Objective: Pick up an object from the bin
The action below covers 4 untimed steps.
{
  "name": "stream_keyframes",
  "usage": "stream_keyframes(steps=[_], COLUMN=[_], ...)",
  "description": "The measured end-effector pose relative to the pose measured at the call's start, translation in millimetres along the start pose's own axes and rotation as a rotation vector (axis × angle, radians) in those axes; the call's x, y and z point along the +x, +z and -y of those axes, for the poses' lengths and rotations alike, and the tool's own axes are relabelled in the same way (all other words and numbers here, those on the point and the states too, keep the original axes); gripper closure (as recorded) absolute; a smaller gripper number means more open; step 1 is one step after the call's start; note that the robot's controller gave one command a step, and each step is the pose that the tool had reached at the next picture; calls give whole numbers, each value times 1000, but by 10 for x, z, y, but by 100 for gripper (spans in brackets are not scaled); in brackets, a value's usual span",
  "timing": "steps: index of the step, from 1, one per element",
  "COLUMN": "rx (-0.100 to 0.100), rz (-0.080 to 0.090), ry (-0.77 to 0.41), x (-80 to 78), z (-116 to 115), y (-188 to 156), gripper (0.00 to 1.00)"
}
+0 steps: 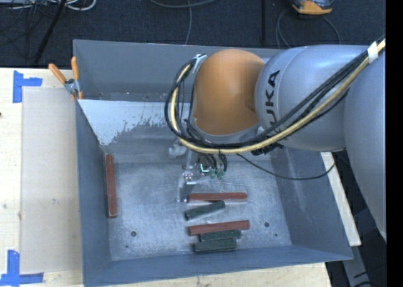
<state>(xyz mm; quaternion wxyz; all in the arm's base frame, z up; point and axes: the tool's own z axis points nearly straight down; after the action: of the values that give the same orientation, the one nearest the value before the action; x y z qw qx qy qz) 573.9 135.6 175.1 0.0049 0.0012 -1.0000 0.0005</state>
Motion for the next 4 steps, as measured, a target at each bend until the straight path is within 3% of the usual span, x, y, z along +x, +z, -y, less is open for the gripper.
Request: stream_keyframes(steps=[1, 2, 3, 4], rx=[-1, -2, -1, 1], rz=[8, 12, 10, 13], ry=[3, -23, -29, -60], x=[-17, 324, 407, 390], z=[5, 356, 457, 279], y=[-46, 322, 440, 858], gripper=[0, 0, 0, 0])
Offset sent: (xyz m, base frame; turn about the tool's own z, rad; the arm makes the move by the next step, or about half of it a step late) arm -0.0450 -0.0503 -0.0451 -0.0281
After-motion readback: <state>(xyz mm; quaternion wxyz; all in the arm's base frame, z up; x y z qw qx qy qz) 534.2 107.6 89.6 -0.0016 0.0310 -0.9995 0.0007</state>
